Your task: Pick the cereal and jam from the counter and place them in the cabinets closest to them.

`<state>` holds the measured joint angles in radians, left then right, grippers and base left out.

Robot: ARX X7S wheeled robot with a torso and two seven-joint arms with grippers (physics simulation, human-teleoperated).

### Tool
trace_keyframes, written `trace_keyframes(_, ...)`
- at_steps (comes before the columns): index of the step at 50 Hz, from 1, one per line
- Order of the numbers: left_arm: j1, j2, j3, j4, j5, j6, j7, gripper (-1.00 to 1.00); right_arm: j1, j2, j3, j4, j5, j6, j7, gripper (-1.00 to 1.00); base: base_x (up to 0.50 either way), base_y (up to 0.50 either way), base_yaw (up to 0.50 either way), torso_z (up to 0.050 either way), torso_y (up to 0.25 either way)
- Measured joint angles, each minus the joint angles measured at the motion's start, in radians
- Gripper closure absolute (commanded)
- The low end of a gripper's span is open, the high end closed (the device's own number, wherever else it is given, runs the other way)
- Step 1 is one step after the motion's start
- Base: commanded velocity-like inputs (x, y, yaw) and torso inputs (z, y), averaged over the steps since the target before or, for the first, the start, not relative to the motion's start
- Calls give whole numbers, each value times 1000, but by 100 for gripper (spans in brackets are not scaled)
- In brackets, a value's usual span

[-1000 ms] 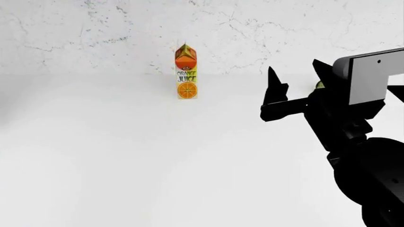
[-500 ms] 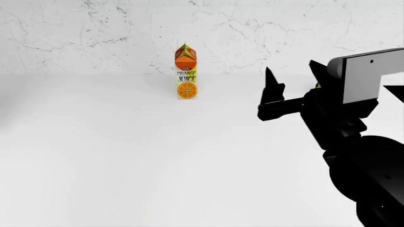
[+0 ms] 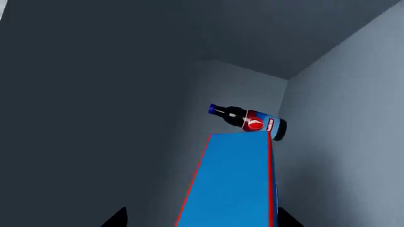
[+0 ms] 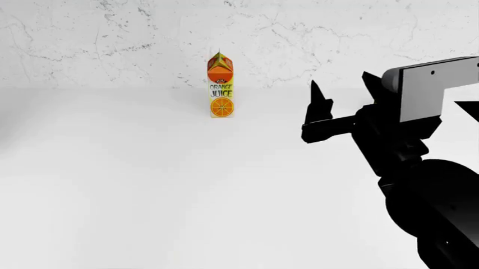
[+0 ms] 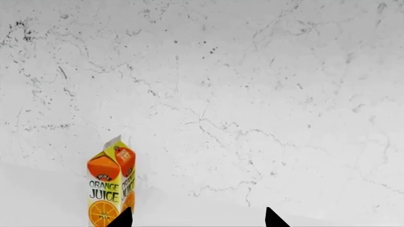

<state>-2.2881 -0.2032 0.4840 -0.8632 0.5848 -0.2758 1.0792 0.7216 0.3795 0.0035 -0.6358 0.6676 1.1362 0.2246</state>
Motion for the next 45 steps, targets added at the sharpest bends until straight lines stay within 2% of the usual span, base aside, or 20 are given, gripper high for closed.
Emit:
trace_keyframes(11, -45, 53, -185, -19, 26, -2, -6, -100, 1, 0, -6, 1, 3, -3, 5, -100, 0, 0, 0, 0, 0)
trace_keyframes(23, -61, 104, -365, 42, 58, -49, 35, -100, 1, 0, -8, 2, 7, -8, 8, -100, 0, 0, 0, 0, 0)
trace_keyframes(33, -42, 125, -456, 200, 54, -203, 108, -100, 4, 4, -5, -13, 20, 1, 14, -100, -28, 0, 0, 0, 0)
trace_keyframes(45, 45, 122, -499, 447, 74, -403, 215, -100, 23, 13, -25, -42, 25, 7, 21, -100, -492, 2, 0, 0, 0)
